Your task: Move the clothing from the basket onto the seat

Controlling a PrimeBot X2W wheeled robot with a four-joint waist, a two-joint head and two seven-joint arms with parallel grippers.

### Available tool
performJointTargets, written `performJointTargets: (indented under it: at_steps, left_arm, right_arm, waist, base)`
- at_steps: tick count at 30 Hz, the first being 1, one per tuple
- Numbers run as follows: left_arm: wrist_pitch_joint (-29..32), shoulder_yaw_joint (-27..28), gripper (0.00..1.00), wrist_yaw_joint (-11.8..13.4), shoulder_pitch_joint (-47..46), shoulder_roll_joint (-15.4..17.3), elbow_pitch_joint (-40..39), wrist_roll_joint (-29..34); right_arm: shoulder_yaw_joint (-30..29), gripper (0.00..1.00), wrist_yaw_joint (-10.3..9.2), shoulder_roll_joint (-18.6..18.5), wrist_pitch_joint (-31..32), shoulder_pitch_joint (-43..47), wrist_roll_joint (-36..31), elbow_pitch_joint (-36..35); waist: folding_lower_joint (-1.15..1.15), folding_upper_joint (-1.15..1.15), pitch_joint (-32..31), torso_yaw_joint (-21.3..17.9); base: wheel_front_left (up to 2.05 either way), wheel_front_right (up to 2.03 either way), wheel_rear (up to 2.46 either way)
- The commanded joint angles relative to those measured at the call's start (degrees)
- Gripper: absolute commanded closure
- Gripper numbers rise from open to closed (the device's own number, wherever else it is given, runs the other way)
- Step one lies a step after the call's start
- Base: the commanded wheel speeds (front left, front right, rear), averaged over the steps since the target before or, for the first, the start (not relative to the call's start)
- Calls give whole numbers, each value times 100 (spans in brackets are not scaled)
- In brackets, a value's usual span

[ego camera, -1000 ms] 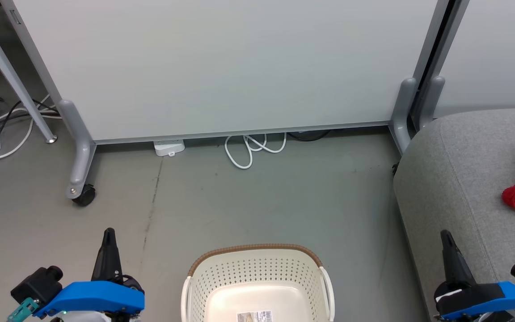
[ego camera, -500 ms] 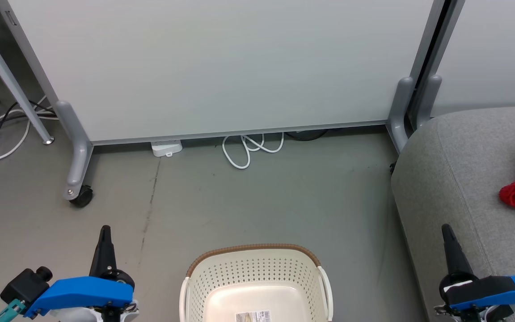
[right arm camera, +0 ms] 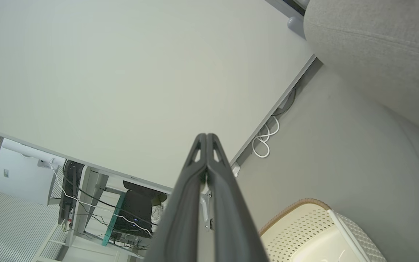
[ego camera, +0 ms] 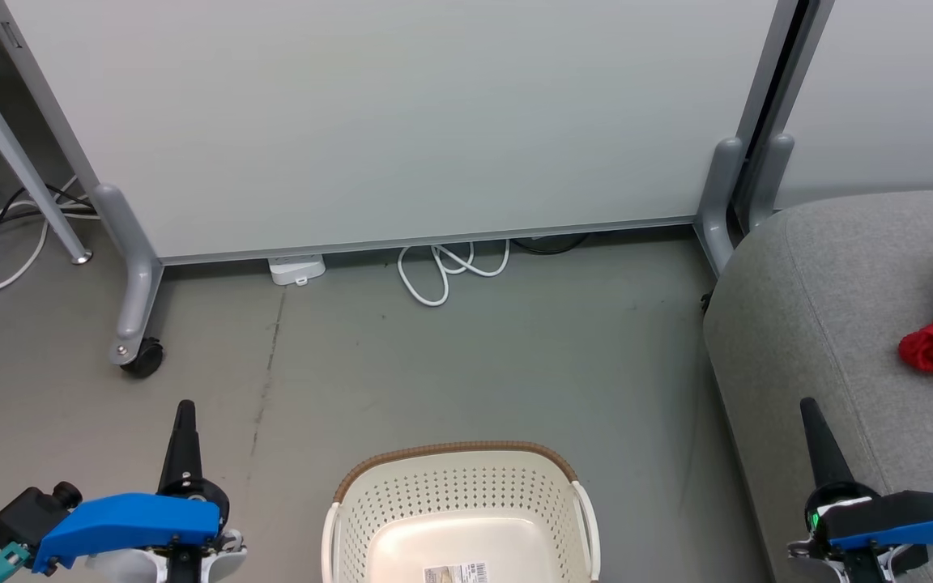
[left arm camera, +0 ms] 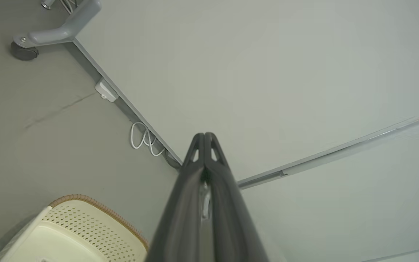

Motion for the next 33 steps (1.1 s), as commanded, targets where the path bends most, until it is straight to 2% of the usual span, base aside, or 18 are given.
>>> performJointTargets:
  at_steps: [1, 33]
  left_arm:
    - [19, 37, 100, -22, -139, 7, -75, -122]
    - [455, 253, 100, -99, -244, 6, -138, -1820]
  right_arm:
    - [-25, 100, 2, 3, 21, -131, 128, -70]
    - [-136, 100, 2, 63, 457, -257, 1711, -100]
  waist:
    - [-1, 0, 0, -2]
    - [-1, 0, 5, -105]
  base:
    - [0, 0, 0]
    - [0, 0, 0]
